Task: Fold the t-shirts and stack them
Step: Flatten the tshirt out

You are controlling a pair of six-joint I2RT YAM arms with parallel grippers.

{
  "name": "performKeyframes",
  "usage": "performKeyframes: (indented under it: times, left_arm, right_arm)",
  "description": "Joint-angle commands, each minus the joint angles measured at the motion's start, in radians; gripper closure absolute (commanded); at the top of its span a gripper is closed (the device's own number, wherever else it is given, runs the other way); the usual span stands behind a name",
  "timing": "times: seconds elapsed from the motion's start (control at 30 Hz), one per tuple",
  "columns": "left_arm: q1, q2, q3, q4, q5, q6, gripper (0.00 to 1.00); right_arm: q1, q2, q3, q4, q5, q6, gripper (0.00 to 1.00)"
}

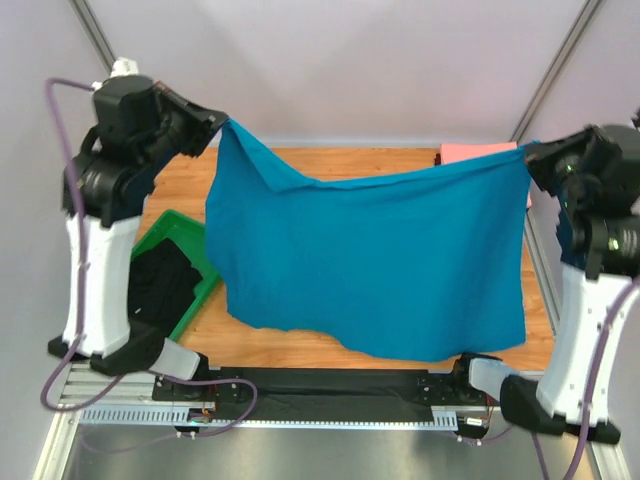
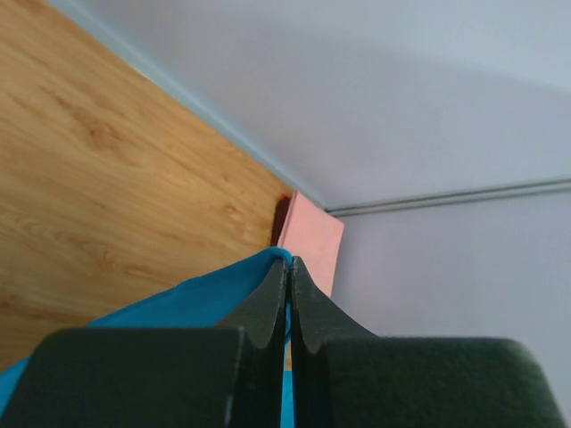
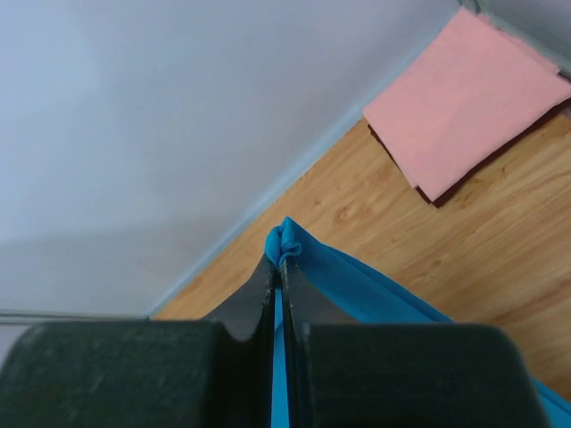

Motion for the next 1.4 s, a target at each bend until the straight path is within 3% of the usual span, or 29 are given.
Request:
performKeyframes:
  times: [0.0, 0.1, 0.13, 0.23, 0.3, 0.43, 0.5, 0.6, 0.63, 0.73, 0.8, 0.9, 1.0, 1.13, 1.23, 1.37]
  left_arm:
    - [0.119, 0.152, 0.068, 0.097, 0.161, -0.020, 1.00]
    - [0.185, 0.313, 0.268, 0.125, 0.275, -0.071, 1.00]
    - [0.219, 0.338, 0.331, 0.155, 0.304, -0.091, 1.00]
    - [0.250, 0.329, 0.295, 0.354, 0.389, -0.169, 1.00]
    - [0.250, 0.271, 0.251, 0.512, 0.445, -0.196, 1.00]
    - [0.250, 0.149, 0.188, 0.499, 0.473, -0.131, 1.00]
    - [0.250, 0.086, 0.122, 0.482, 0.468, -0.099, 1.00]
    - [0.247, -0.066, -0.109, 0.458, 0.488, -0.075, 1.00]
    - [0.247, -0.158, -0.262, 0.455, 0.494, -0.066, 1.00]
    - [0.245, -0.337, -0.584, 0.493, 0.519, -0.033, 1.00]
    - [0.245, -0.407, -0.706, 0.420, 0.525, 0.007, 1.00]
    - [0.245, -0.540, -1.044, 0.369, 0.565, 0.046, 1.00]
    - [0.244, -0.684, -1.304, 0.364, 0.582, 0.046, 1.00]
    - [0.241, -0.821, -1.472, 0.237, 0.513, 0.095, 1.00]
    - [0.239, -0.850, -1.526, 0.191, 0.492, 0.104, 1.00]
    - [0.229, -0.817, -1.472, 0.178, 0.467, 0.112, 1.00]
  right_arm:
    - [-0.003, 0.151, 0.102, 0.163, -0.136, -0.036, 1.00]
    - [-0.003, 0.363, 0.300, 0.131, -0.211, -0.033, 1.00]
    - [-0.009, 0.409, 0.472, 0.115, -0.224, -0.027, 1.00]
    - [-0.044, 0.541, 0.757, 0.100, -0.303, 0.058, 1.00]
    - [-0.101, 0.525, 0.770, 0.126, -0.346, 0.158, 1.00]
    - [-0.208, 0.333, 0.469, 0.265, -0.421, 0.244, 1.00]
    - [-0.255, 0.302, 0.437, 0.188, -0.432, 0.186, 1.00]
    - [-0.264, 0.241, 0.344, 0.037, -0.425, 0.075, 1.00]
    - [-0.264, 0.174, 0.286, 0.017, -0.406, 0.052, 1.00]
    - [-0.258, 0.061, -0.022, -0.044, -0.301, -0.006, 1.00]
    - [-0.249, -0.028, -0.228, -0.061, -0.284, -0.022, 1.00]
    - [-0.243, -0.124, -0.477, -0.057, -0.280, -0.010, 1.00]
    - [-0.241, -0.201, -0.610, -0.110, -0.199, -0.019, 1.00]
    - [-0.238, -0.256, -0.751, -0.205, 0.030, -0.039, 1.00]
    - [-0.239, -0.296, -0.802, -0.218, 0.040, -0.010, 1.00]
    - [-0.239, -0.313, -0.820, -0.221, 0.074, 0.023, 1.00]
